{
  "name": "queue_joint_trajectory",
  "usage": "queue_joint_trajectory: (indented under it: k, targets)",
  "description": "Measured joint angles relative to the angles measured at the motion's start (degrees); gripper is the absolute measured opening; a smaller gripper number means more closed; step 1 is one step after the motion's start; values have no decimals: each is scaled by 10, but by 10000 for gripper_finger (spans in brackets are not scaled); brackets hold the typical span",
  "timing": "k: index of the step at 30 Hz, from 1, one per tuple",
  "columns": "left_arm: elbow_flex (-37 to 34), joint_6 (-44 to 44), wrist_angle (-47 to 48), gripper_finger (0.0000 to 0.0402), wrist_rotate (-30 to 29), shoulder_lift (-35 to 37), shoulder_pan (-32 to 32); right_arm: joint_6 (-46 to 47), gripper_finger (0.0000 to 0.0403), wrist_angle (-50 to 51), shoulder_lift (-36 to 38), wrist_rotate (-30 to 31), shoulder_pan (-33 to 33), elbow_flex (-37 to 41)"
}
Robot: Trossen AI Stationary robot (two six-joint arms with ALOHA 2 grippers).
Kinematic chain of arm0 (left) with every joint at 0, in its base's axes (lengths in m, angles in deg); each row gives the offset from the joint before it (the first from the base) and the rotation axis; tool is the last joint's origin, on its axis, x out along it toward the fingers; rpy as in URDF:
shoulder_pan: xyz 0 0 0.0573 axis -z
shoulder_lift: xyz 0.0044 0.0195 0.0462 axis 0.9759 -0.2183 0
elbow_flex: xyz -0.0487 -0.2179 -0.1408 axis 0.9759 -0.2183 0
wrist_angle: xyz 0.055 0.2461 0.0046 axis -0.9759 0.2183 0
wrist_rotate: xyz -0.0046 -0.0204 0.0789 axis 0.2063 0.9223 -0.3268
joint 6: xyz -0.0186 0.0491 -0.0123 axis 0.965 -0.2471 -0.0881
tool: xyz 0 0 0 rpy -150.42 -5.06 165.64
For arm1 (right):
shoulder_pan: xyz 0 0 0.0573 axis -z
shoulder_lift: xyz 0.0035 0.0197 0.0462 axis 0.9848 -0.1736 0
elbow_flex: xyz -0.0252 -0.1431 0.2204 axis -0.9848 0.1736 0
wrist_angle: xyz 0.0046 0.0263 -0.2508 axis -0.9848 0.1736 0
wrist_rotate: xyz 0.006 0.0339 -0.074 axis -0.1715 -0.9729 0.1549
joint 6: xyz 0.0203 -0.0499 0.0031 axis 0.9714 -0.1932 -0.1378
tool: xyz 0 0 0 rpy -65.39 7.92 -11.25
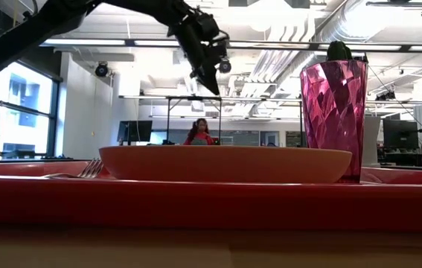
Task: Pick and place plate/cup/fork/spoon on tray
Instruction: Put the blue spoon to the right of the orange fork on the red tray
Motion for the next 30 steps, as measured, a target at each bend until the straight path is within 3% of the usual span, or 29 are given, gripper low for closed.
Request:
queue_joint_trajectory:
  k: [6,19,30]
  targets:
    - [0,25,36,0,67,-34,13,0,48,0,0,-20,23,0]
    - [-1,29,78,0,71,-128,70,-4,48,0,-3,-61,42,0]
    - [-13,60,86,0,101,-141,84,-1,48,0,-3,-70,41,0]
